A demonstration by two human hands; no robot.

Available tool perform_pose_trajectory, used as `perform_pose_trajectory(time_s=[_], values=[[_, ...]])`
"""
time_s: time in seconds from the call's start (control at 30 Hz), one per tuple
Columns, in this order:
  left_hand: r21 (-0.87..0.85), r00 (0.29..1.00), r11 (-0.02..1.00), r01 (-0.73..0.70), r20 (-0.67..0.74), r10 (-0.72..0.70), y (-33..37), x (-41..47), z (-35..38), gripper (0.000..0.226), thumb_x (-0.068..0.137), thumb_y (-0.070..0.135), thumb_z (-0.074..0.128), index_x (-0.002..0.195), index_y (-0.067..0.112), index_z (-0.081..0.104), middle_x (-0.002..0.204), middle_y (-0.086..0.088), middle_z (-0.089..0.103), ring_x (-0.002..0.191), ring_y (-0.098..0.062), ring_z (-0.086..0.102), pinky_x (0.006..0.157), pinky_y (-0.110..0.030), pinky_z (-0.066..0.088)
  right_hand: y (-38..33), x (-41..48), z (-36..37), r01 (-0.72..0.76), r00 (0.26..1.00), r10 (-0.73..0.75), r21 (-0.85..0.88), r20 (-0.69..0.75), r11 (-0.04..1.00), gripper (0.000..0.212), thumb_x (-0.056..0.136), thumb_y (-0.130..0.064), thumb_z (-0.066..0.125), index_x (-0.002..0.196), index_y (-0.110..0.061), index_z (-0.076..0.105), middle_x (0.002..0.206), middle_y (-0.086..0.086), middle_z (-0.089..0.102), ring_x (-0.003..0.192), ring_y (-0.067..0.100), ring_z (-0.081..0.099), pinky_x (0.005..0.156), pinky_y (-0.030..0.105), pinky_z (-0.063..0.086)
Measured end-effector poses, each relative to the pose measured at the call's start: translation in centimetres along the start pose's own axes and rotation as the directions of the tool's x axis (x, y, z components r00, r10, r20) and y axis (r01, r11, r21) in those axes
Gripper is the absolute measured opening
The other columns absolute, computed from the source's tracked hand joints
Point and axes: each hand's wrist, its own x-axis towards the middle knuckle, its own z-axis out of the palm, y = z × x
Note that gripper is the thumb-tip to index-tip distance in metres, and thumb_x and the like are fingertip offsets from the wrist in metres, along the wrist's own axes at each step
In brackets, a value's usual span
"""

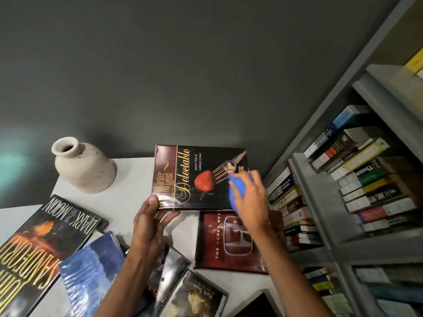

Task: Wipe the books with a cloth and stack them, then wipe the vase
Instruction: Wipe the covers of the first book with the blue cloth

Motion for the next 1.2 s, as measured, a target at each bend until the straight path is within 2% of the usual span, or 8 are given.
perform_pose_trajectory(time_s=[0.1,0.33,0.43,0.53,0.67,0.77,0.9,1.2], values=[[-0.026,1.000,1.000,0.004,-0.008,-0.004,0.1,-0.3,0.2,0.020,0.101,0.019,0.044,0.105,0.010,0.062,0.080,0.002,0.075,0.073,-0.013,0.072,0.065,-0.031,0.062,-0.1,0.0,-0.2,-0.099,0.993,0.096,-0.043,-0.063,0.994,0.023,0.082,-0.014,0.072,0.105,-0.013,0.068,0.104,0.006,0.056,0.076,0.024,0.064,0.064,0.026,0.051],[-0.106,0.999,0.994,0.038,-0.012,-0.040,-0.1,-1.3,1.0,0.021,0.102,0.021,0.043,0.103,0.011,0.062,0.079,-0.001,0.075,0.071,-0.012,0.072,0.059,-0.027,0.060,-6.4,-3.1,3.1,0.184,0.969,-0.189,0.045,0.162,0.982,0.037,0.074,-0.018,0.079,0.108,-0.021,0.064,0.108,0.002,0.058,0.072,0.023,0.066,0.063,0.028,0.057],[-0.148,0.998,0.987,0.054,-0.016,-0.057,0.1,-1.6,0.6,0.020,0.102,0.019,0.042,0.102,0.013,0.061,0.079,0.001,0.075,0.073,-0.013,0.072,0.058,-0.026,0.060,-2.5,-2.3,0.7,0.072,0.996,-0.069,-0.050,0.058,0.996,0.031,0.076,-0.017,0.077,0.105,-0.020,0.068,0.104,0.001,0.059,0.067,0.016,0.061,0.054,0.006,0.038],[-0.126,0.999,0.992,0.031,-0.026,-0.035,0.5,-1.5,0.3,0.020,0.102,0.019,0.042,0.100,0.013,0.061,0.076,0.002,0.074,0.071,-0.011,0.072,0.060,-0.027,0.061,2.1,-1.6,-2.0,-0.194,0.981,0.192,-0.056,-0.042,0.979,0.025,0.086,-0.018,0.067,0.110,-0.024,0.063,0.111,0.000,0.055,0.085,0.020,0.062,0.060,0.018,0.047],[-0.150,0.998,0.987,0.057,-0.032,-0.062,0.7,-1.2,0.3,0.021,0.102,0.021,0.043,0.101,0.013,0.062,0.078,0.002,0.075,0.071,-0.012,0.072,0.058,-0.029,0.061,4.5,-0.2,-4.5,-0.574,0.813,0.510,0.233,0.281,0.785,0.025,0.088,-0.042,0.063,0.112,-0.034,0.064,0.120,-0.006,0.060,0.114,0.018,0.055,0.094,0.028,0.042],[-0.176,0.993,0.979,0.103,-0.037,-0.111,0.8,-0.9,0.6,0.020,0.101,0.020,0.045,0.102,0.010,0.062,0.088,-0.004,0.073,0.081,-0.020,0.071,0.057,-0.031,0.061,3.8,0.6,-5.2,-0.719,0.632,0.464,0.245,0.621,0.651,0.027,0.082,-0.056,0.061,0.093,-0.032,0.070,0.099,-0.013,0.068,0.094,0.002,0.060,0.094,0.023,0.044],[-0.074,0.989,0.986,0.148,-0.008,-0.149,1.5,-0.2,1.1,0.019,0.101,0.016,0.046,0.105,0.005,0.062,0.097,-0.013,0.067,0.093,-0.029,0.065,0.061,-0.034,0.062,4.9,2.1,-5.2,-0.769,0.547,0.478,0.186,0.687,0.612,0.023,0.087,-0.040,0.065,0.091,-0.018,0.069,0.087,0.000,0.072,0.076,0.008,0.065,0.067,0.019,0.050],[0.144,0.935,0.925,0.352,-0.015,-0.354,1.6,2.9,3.7,0.013,0.100,0.013,0.050,0.100,0.004,0.060,0.092,-0.013,0.067,0.087,-0.024,0.066,0.056,-0.032,0.061,8.1,5.7,-3.9,-0.754,0.442,0.587,-0.073,0.679,0.652,0.069,0.082,-0.051,0.067,0.130,-0.004,0.053,0.127,0.013,0.058,0.110,0.025,0.059,0.097,0.035,0.047]])
